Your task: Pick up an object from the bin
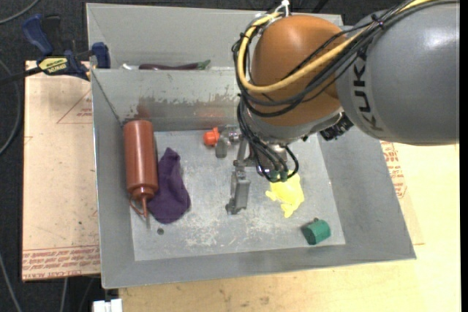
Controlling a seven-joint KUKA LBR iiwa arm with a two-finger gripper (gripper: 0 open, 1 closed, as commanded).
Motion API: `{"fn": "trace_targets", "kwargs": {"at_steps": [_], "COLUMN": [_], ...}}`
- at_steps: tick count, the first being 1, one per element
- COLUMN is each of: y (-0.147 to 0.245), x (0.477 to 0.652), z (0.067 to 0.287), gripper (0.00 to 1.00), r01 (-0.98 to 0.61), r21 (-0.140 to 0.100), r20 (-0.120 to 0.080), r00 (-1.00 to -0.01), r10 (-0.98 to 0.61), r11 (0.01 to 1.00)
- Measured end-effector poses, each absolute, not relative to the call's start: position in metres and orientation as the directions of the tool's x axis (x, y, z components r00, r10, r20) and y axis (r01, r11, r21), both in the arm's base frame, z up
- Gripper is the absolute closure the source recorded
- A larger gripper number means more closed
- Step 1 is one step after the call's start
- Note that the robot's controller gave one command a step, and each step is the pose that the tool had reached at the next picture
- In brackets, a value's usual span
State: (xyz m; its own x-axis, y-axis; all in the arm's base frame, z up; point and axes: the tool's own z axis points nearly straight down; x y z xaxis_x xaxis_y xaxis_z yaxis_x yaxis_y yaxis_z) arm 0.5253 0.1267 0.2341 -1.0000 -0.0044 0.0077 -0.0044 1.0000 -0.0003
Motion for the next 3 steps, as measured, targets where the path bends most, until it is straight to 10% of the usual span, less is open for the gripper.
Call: {"fn": "trace_targets", "kwargs": {"at_steps": [1,3], "y": [0.126,0.154], "x": [0.527,0.535], "z": [0.238,0.162], "gripper": [0.00,0.00], "r01": [-0.001,0.121], "r21": [0.001,0.005], "r20": [0.000,-0.004], "r00": [-1.000,-0.993], "r10": [-0.001,0.121], "r11": [1.000,0.993]}}
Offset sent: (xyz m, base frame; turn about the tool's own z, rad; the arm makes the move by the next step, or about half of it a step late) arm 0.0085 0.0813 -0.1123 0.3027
